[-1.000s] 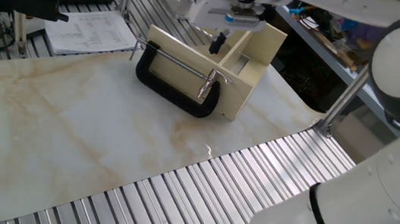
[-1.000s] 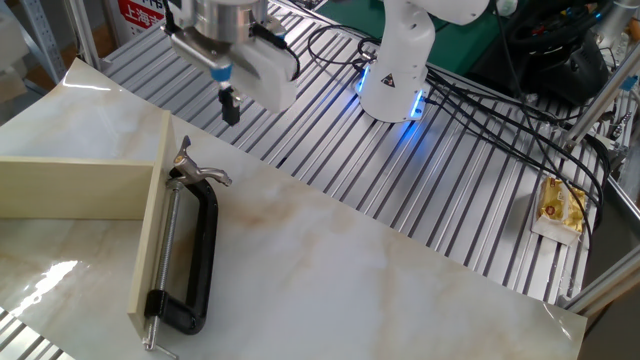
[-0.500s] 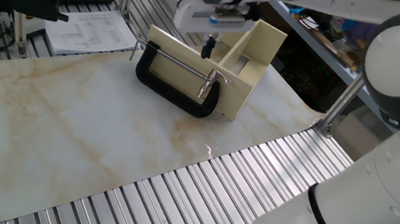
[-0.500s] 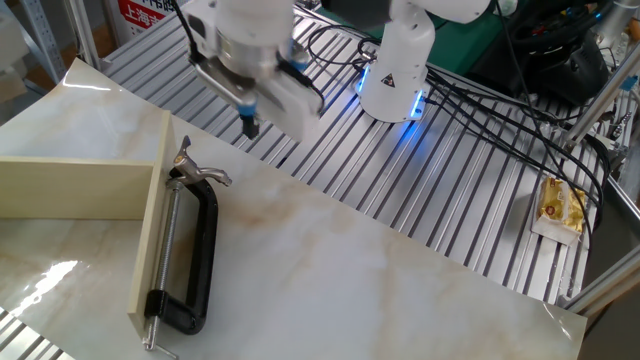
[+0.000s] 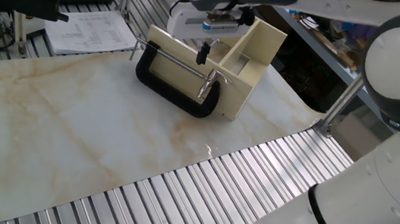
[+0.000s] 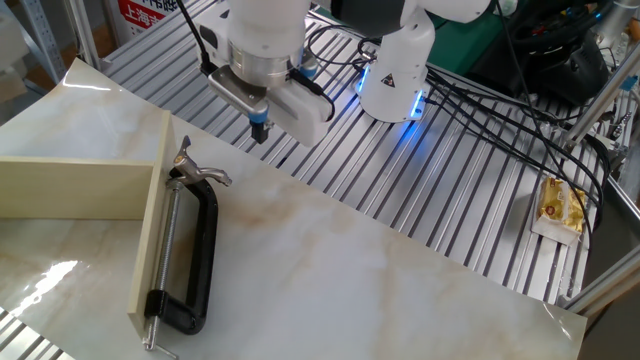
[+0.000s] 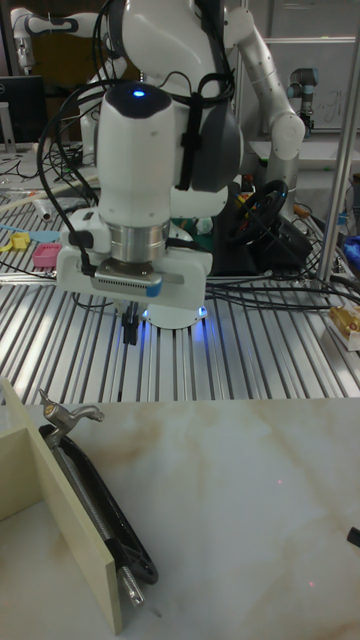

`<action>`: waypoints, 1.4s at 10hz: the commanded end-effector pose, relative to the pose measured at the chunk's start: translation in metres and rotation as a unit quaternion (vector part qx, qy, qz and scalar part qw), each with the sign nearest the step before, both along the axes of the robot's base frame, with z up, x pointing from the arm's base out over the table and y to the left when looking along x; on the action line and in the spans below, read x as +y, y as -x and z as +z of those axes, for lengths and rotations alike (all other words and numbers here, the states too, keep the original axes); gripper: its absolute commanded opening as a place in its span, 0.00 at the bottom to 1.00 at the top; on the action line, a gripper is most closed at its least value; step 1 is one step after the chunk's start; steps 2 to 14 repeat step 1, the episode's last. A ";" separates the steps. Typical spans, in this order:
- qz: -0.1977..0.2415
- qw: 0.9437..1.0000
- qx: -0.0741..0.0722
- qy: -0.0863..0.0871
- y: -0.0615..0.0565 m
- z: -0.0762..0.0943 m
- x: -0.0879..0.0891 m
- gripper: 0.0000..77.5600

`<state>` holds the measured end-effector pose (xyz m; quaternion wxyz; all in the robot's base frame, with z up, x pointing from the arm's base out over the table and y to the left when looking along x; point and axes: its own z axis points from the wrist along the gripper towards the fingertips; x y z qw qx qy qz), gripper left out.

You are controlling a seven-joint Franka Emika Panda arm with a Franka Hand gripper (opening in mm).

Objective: Turn on the water tap

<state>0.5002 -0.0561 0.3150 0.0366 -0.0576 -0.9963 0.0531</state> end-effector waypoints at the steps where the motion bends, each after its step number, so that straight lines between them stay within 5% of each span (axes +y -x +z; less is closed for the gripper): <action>1: -0.001 1.000 -0.003 0.003 0.001 0.002 0.001 0.00; 14: -0.001 1.000 -0.003 0.003 0.001 0.002 0.001 0.00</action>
